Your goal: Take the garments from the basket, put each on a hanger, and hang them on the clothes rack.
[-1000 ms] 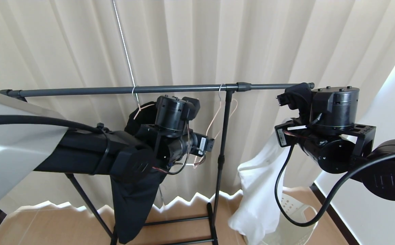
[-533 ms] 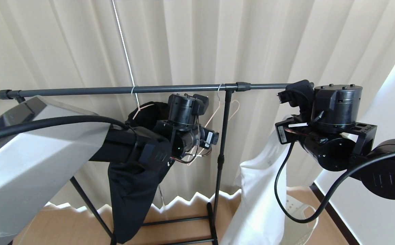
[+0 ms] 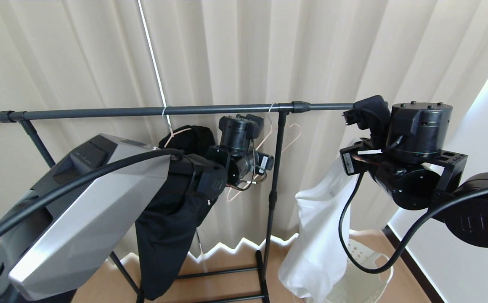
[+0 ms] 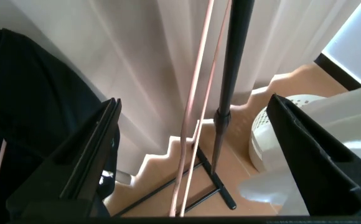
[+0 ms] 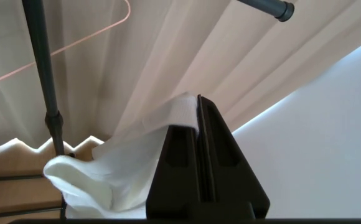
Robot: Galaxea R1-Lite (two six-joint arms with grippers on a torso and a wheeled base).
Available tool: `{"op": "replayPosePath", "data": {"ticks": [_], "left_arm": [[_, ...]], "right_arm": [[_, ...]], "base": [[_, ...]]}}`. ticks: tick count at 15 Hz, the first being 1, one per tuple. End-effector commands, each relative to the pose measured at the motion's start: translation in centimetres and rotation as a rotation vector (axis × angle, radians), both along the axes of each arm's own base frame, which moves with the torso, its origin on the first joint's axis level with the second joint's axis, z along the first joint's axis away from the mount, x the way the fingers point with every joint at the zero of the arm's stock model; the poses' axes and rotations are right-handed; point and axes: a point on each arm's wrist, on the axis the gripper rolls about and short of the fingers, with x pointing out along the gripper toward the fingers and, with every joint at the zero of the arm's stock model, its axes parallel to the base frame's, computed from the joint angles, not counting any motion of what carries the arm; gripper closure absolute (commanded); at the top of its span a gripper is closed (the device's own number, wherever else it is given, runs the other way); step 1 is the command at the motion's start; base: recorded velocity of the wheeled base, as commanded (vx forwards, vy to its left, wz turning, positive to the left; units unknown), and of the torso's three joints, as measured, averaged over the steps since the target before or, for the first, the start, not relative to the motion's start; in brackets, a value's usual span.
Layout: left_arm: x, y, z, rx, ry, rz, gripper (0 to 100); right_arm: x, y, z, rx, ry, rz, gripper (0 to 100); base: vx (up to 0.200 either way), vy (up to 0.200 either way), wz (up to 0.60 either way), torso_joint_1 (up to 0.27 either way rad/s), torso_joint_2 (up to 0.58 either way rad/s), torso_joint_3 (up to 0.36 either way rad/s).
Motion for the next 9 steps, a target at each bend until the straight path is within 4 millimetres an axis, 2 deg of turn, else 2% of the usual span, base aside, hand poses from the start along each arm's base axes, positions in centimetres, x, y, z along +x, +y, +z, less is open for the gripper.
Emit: {"op": "replayPosePath", "data": {"ticks": [1, 9], "left_arm": [[1.1, -0.1, -1.2, 0.009, 0.012, 0.01, 0], [1.9, 0.4, -2.3, 0.016, 0.034, 0.031, 0]], "right_arm": [[0.0, 0.0, -0.1, -0.001, 0.001, 0.001, 100], [0.0, 0.0, -0.1, 0.0, 0.001, 0.002, 100]], "base": [[0.0, 0.0, 0.0, 0.0, 0.0, 0.0], [0.0, 0.0, 0.0, 0.0, 0.0, 0.0]]}}
